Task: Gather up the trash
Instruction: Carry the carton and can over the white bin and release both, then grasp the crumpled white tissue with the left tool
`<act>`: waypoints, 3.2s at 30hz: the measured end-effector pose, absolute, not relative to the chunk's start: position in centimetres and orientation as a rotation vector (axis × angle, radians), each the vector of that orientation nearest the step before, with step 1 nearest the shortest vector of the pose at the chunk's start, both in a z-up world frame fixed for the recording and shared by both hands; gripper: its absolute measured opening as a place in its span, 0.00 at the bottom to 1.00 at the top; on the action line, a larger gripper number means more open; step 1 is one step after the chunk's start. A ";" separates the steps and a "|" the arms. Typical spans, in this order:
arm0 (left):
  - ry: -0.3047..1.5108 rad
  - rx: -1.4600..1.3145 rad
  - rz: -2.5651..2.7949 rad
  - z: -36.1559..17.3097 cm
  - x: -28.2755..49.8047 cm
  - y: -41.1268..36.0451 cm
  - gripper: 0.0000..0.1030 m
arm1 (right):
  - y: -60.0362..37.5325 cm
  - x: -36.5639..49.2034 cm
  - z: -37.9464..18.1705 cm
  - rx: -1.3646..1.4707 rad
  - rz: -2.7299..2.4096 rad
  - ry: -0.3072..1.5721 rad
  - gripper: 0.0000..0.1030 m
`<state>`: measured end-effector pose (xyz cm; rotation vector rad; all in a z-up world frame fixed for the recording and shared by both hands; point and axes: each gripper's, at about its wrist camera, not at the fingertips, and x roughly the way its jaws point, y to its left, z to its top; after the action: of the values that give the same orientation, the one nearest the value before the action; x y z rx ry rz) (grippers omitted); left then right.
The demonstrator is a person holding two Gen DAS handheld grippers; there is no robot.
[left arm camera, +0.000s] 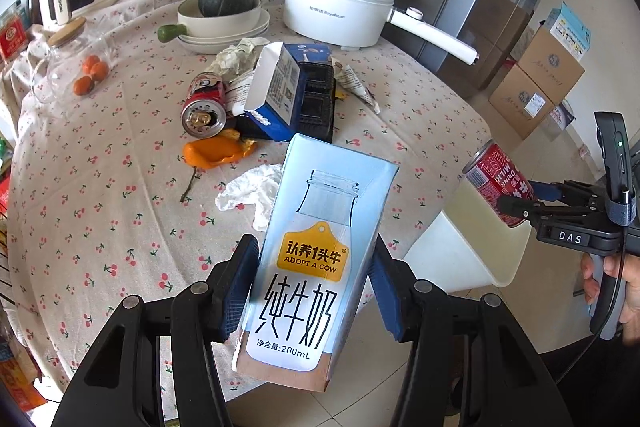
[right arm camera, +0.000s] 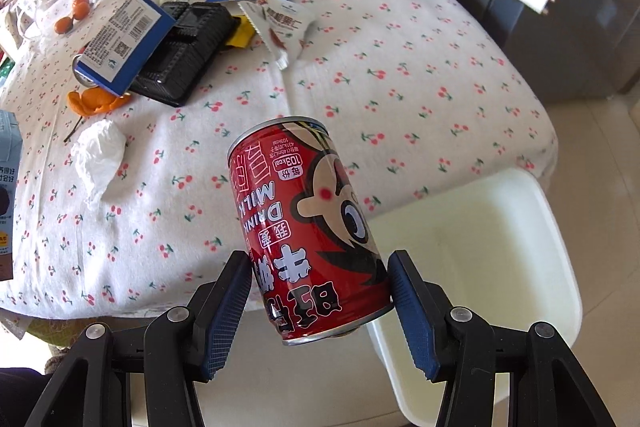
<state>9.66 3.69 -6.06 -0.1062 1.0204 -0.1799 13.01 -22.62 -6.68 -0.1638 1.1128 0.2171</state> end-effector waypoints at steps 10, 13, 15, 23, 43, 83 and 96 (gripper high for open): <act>1.045 -0.027 -0.289 -7.5 11.1 -3.7 0.56 | -29.5 11.2 -8.0 -0.127 0.122 1.146 0.59; 1.049 0.000 -0.333 -7.8 11.4 -6.7 0.56 | -31.6 10.7 -8.5 -0.108 0.092 1.162 0.59; 1.050 0.017 -0.361 -8.1 11.6 -8.5 0.56 | -33.0 10.5 -8.8 -0.093 0.073 1.172 0.59; 1.045 0.065 -0.485 -9.7 12.5 -15.1 0.56 | -37.8 9.9 -10.1 -0.035 0.006 1.196 0.59; 0.986 0.017 -0.571 -13.6 17.5 -22.4 0.64 | -42.8 9.5 -11.9 0.004 -0.062 1.242 0.59; 0.908 0.027 -0.121 -7.6 14.4 -4.3 0.98 | -35.4 13.4 -7.4 -0.028 -0.036 1.076 0.83; 0.936 -0.099 0.057 -10.5 15.8 5.4 0.98 | -27.7 15.7 -6.0 -0.105 -0.036 0.872 0.96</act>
<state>15.80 5.36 -10.53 -0.0993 0.9359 0.0573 15.70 -27.66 -6.05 -0.1046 0.8725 -0.0356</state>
